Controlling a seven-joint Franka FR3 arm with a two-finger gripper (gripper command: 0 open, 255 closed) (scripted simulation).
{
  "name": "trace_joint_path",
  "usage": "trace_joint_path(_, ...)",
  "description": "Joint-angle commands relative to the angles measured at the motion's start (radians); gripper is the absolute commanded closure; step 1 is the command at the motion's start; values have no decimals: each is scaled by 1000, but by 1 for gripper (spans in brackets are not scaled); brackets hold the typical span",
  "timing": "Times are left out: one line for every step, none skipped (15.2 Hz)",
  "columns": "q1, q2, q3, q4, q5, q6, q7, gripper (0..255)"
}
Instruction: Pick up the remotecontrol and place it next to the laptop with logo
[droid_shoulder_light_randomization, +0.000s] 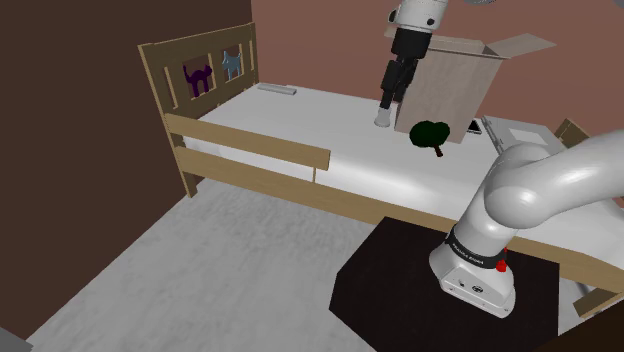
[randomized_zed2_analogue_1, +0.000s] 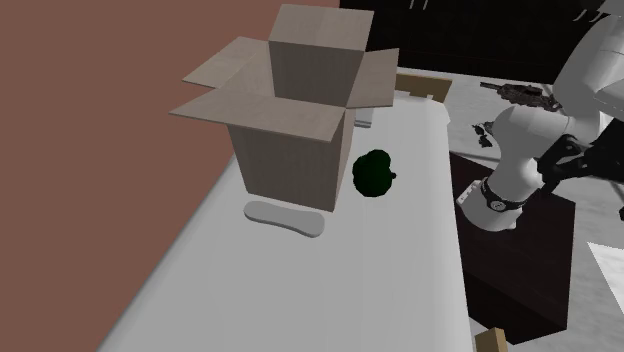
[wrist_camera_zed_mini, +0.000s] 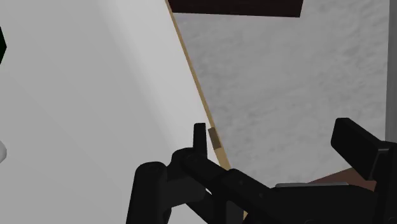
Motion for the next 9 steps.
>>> trace_joint_path(0,0,0,0,0,0,0,0)
trace_joint_path(-11,31,-6,7,-5,24,9,0)
trace_joint_path(-23,63,-11,15,-9,47,18,0)
trace_joint_path(-34,94,-17,24,-13,69,27,0)
trace_joint_path(-44,126,-23,34,-17,90,37,0)
trace_joint_path(-55,158,-30,44,-21,111,46,0)
trace_joint_path(-65,190,-36,56,-25,131,56,0)
trace_joint_path(-75,221,-43,68,-28,150,65,0)
trace_joint_path(-85,253,-50,81,-31,169,74,0)
